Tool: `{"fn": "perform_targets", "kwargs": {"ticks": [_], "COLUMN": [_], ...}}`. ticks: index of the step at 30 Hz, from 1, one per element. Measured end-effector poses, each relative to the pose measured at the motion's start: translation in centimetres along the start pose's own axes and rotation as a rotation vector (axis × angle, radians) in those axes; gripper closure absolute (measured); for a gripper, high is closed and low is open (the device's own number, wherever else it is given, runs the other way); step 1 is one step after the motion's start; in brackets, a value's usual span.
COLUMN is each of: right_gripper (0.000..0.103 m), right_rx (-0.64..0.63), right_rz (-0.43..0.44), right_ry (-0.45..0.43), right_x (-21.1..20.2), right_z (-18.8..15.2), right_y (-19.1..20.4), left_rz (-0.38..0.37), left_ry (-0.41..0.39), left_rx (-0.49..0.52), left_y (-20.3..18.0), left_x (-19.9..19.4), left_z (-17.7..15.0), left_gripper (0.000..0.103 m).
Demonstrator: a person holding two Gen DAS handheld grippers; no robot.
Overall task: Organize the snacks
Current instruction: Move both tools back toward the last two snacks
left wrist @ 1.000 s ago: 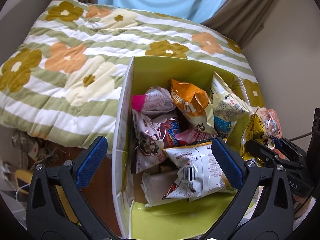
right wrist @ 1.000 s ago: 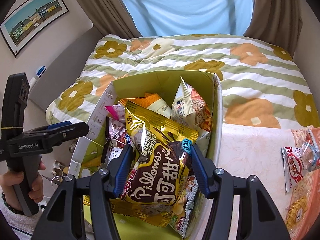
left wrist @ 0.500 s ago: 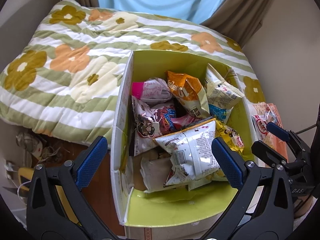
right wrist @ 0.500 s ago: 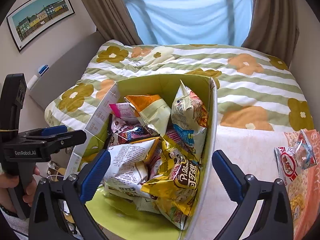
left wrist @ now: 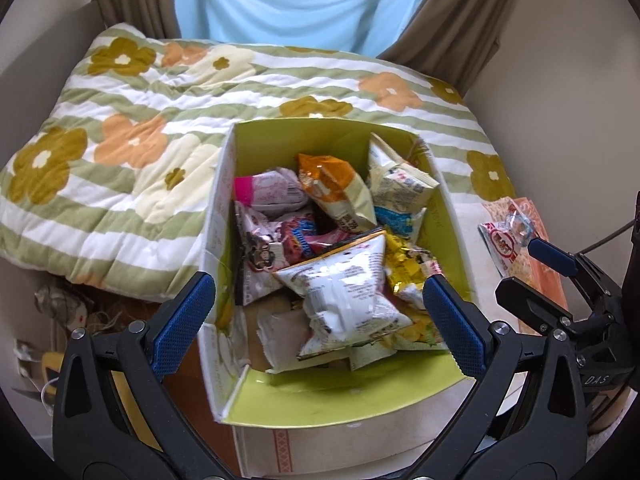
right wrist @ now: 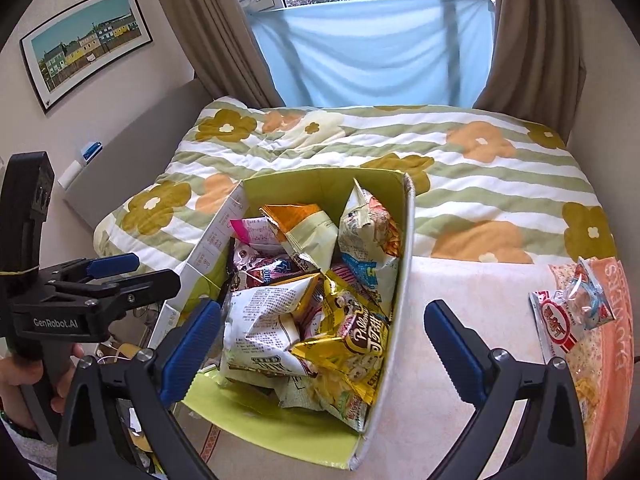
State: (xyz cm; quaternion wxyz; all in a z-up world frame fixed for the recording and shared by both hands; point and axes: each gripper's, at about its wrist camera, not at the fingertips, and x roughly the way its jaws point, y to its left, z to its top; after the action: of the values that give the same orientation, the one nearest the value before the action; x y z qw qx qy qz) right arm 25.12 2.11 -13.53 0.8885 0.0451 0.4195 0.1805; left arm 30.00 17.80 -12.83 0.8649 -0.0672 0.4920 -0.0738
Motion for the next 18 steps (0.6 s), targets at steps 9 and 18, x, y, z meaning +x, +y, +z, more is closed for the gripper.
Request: {"fn": "perform_targets", "kwargs": {"ticks": [9,18], "right_gripper": [0.002,0.002], "right_rx": [0.022,0.022], "right_rz": [-0.024,-0.119], "right_ry": [-0.011,0.033], "right_x": [-4.8,-10.7], "right_z": [-2.8,-6.4], "right_y": [-7.0,-18.7], "left_rz": [-0.039,-0.100], "left_ry": [-0.014,0.007], "left_rx": [0.071,0.186], "left_y": [-10.6,-25.0], "left_x": [0.2,4.1], "left_z": [-0.7,-0.7], "left_gripper": [0.000,0.000]}}
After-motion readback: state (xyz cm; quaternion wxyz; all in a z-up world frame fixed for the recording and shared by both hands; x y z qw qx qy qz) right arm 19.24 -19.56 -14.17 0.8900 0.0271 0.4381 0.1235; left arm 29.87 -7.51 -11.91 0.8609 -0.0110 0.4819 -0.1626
